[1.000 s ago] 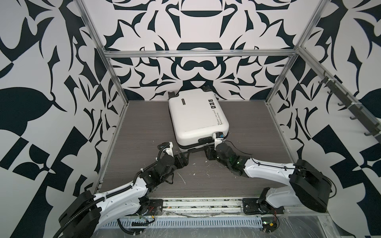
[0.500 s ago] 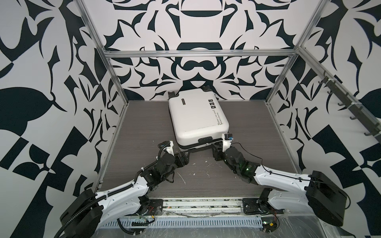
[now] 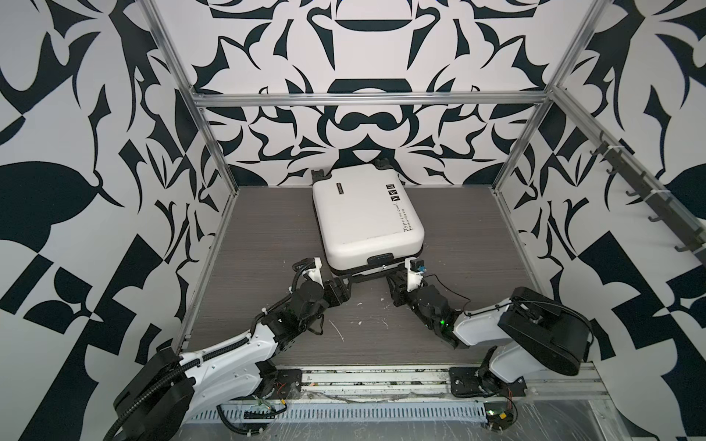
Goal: Pack the luggage
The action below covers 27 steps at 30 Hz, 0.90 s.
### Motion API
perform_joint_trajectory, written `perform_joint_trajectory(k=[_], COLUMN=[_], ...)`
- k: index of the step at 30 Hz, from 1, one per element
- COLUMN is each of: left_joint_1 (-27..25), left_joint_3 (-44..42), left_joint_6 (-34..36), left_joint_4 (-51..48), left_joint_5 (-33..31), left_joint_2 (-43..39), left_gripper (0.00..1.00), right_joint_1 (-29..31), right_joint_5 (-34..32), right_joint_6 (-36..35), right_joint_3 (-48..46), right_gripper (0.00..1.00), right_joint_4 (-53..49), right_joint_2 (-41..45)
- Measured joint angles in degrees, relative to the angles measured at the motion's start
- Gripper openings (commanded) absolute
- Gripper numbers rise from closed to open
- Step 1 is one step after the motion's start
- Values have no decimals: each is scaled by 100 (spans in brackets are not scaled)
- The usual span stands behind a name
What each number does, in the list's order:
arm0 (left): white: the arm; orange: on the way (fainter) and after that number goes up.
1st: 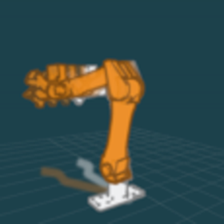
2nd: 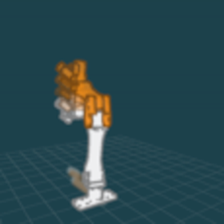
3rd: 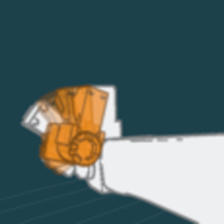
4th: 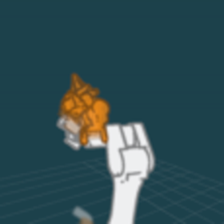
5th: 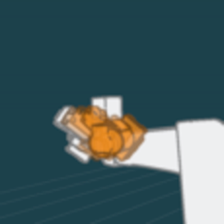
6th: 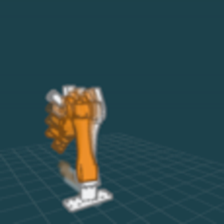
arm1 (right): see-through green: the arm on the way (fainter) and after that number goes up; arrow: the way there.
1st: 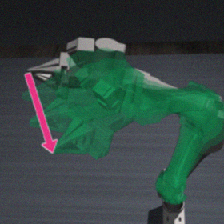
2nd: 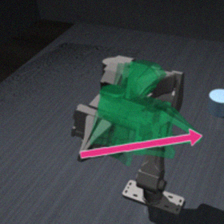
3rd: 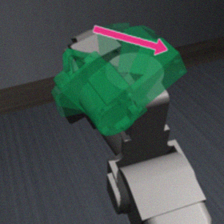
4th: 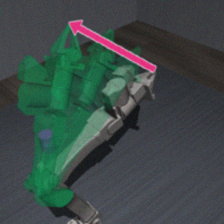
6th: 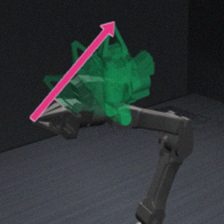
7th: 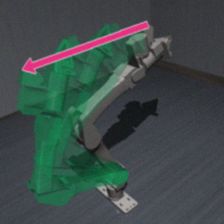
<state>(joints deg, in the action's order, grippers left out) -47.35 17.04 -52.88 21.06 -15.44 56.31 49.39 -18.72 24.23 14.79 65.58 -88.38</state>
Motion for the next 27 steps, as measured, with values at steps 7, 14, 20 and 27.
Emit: perform_joint_trajectory(k=[7,14,20,27], left_joint_1=[44,61,81,85], left_joint_3=[0,-2,-2,-17], left_joint_6=[-9,-50,-109,-138], left_joint_4=[37,59,61,61], left_joint_5=[35,72,129,144], left_joint_2=[-17,-39,-44,-116], left_gripper=[84,84,84,84], right_joint_1=[59,136,168,199], right_joint_5=[-42,-114,-330,-597], right_joint_6=[-96,-133,-144,-151], right_joint_3=[157,376,437,551], right_gripper=[37,34,30,19], right_joint_4=[660,955,1180,1279], right_joint_2=[-393,-800,-1086,-1266])
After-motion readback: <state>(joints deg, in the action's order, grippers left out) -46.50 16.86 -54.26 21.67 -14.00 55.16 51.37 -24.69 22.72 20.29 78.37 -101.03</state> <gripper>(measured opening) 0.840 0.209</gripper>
